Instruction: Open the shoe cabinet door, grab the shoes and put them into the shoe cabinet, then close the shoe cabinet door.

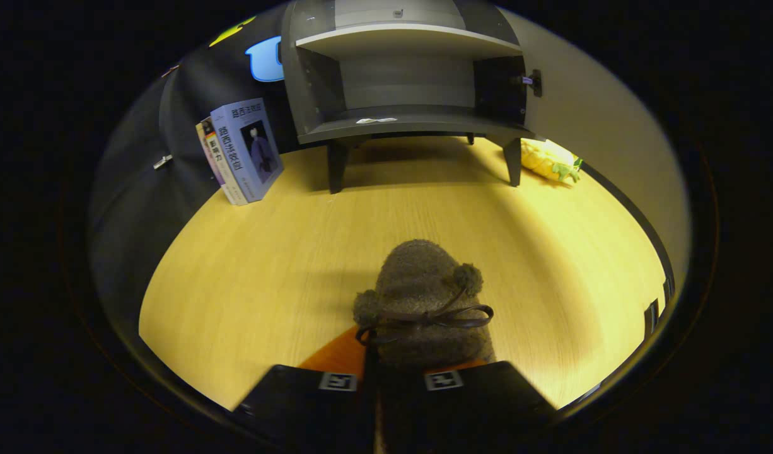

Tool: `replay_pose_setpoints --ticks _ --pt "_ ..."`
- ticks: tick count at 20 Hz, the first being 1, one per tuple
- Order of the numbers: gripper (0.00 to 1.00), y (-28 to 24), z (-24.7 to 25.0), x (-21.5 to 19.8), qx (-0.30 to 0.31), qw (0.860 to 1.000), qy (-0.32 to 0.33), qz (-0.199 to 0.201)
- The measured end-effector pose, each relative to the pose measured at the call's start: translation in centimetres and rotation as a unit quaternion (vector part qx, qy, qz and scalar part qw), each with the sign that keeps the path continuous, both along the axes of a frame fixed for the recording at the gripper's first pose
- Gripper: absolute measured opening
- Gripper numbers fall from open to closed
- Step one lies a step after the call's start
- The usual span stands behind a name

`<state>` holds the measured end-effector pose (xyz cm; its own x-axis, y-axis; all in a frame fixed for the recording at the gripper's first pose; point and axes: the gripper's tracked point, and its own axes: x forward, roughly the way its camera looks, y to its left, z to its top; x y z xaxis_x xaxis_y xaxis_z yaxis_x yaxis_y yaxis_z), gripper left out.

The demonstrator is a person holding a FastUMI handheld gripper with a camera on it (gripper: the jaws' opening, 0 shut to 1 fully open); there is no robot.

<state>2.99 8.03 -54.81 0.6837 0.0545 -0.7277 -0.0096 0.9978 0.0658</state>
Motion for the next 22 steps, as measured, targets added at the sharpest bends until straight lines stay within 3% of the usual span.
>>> replay_pose_setpoints --ticks 1,2,3,7,11,16,22 --pt "0.19 0.0 0.0 -0.1 0.001 1.0 0.002 0.011" --pt "0.19 0.1 0.0 -0.1 0.008 1.0 0.008 0.017" --pt "0.05 0.2 0.7 -0.2 0.019 1.0 0.01 0.021" --pt "0.05 -1.4 6.0 0.7 0.037 0.999 -0.013 0.011" --pt "0.05 -2.1 15.2 2.6 0.062 0.996 -0.055 0.01" --pt "0.05 -2.8 26.9 6.7 0.04 0.992 -0.116 0.029" --pt "0.05 -2.2 35.4 13.5 0.055 0.988 -0.14 0.036"
